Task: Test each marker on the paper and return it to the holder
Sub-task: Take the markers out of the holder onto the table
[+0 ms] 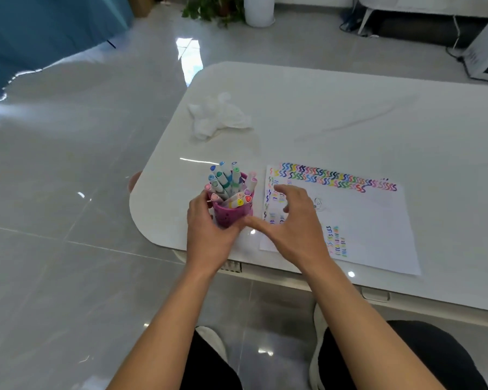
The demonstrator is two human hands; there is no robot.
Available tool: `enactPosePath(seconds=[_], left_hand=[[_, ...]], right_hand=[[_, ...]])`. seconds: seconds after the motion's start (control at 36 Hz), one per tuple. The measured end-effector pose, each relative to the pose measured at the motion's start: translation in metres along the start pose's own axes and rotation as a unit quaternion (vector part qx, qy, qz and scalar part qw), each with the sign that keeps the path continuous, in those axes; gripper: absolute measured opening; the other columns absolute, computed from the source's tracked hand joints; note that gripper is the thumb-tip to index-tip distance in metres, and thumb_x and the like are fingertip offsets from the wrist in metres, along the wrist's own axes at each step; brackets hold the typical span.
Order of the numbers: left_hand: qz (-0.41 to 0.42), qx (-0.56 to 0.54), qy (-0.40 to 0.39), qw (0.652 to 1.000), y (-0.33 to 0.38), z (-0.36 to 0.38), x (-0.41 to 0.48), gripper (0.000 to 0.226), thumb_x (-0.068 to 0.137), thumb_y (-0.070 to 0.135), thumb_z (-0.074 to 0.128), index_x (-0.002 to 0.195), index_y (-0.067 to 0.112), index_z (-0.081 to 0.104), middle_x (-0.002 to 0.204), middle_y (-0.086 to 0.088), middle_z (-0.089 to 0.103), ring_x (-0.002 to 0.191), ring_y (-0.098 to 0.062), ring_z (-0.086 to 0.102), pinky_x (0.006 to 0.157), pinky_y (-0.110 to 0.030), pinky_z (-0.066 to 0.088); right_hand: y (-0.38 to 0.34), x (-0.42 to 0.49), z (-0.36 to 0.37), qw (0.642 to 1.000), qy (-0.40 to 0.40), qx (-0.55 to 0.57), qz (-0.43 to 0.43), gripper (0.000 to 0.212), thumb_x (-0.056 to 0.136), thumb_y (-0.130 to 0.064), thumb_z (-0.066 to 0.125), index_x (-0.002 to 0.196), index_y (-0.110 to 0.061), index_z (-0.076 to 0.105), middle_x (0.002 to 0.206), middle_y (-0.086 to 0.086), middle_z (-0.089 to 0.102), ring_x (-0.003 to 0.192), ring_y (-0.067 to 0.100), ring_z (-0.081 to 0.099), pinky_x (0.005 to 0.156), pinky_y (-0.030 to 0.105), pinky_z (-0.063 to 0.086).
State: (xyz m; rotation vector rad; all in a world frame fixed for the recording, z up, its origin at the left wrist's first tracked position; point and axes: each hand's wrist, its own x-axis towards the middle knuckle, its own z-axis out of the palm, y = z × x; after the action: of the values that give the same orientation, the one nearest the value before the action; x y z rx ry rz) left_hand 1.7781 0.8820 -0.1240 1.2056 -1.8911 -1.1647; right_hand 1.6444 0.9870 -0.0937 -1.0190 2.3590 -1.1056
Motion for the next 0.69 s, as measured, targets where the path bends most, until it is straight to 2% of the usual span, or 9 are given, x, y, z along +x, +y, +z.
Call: enactPosePath(seconds=[0.06,0.14,0.25,0.36,0.61,0.69], left_hand=[[-0.003,-0.010,0.018,1.000,0.001,0.007,0.001,0.086,0.065,0.046,0.089,0.136,0.022,0.047,0.126,0.008,0.048,0.123,-0.020,0.054,0.099,-0.042,0.053],[-0.004,-0.007,0.038,0.999,0.002,0.014,0.002,0.084,0.065,0.040,0.090,0.132,0.014,0.048,0.127,0.002,0.048,0.123,-0.024,0.055,0.099,-0.045,0.052],[-0.013,-0.008,0.040,0.999,0.002,0.023,0.002,0.086,0.065,0.039,0.090,0.135,0.015,0.045,0.130,0.002,0.045,0.124,-0.024,0.055,0.097,-0.045,0.054],[-0.014,-0.011,0.042,0.999,0.001,0.031,0.003,0.084,0.067,0.036,0.090,0.134,0.016,0.045,0.131,0.003,0.044,0.126,-0.024,0.053,0.098,-0.045,0.054],[0.000,0.001,0.052,0.999,0.003,0.043,0.006,0.069,0.067,0.034,0.088,0.121,0.027,0.045,0.123,0.008,0.042,0.125,-0.026,0.051,0.099,-0.048,0.052],[0.008,0.017,0.059,0.998,0.004,0.045,0.007,0.071,0.068,0.030,0.088,0.125,0.019,0.047,0.125,0.004,0.043,0.126,-0.023,0.048,0.100,-0.047,0.052]], right_hand=[[0.019,-0.005,-0.007,0.998,0.020,-0.056,-0.009,0.080,0.075,-0.069,0.078,0.138,-0.023,0.059,0.141,-0.006,0.055,0.126,0.020,0.050,0.106,0.039,0.042],[0.045,-0.010,-0.013,0.989,0.036,-0.141,-0.011,0.056,0.092,-0.063,0.064,0.134,-0.027,0.064,0.147,-0.007,0.055,0.136,0.021,0.043,0.106,0.039,0.034],[0.073,-0.013,-0.019,0.983,0.025,-0.180,0.000,0.041,0.100,-0.052,0.059,0.132,-0.027,0.067,0.151,-0.005,0.054,0.141,0.021,0.040,0.110,0.040,0.030],[0.089,-0.013,-0.024,0.980,0.011,-0.197,0.001,0.035,0.102,-0.046,0.058,0.130,-0.028,0.067,0.150,-0.004,0.055,0.141,0.021,0.041,0.111,0.039,0.031],[0.106,-0.014,-0.044,0.977,0.051,-0.207,0.018,0.030,0.097,-0.038,0.066,0.123,-0.023,0.069,0.142,-0.002,0.061,0.136,0.025,0.047,0.109,0.044,0.036],[0.110,-0.015,-0.047,0.976,0.059,-0.208,0.021,0.029,0.096,-0.037,0.067,0.122,-0.023,0.069,0.141,-0.002,0.062,0.136,0.024,0.047,0.109,0.043,0.036]])
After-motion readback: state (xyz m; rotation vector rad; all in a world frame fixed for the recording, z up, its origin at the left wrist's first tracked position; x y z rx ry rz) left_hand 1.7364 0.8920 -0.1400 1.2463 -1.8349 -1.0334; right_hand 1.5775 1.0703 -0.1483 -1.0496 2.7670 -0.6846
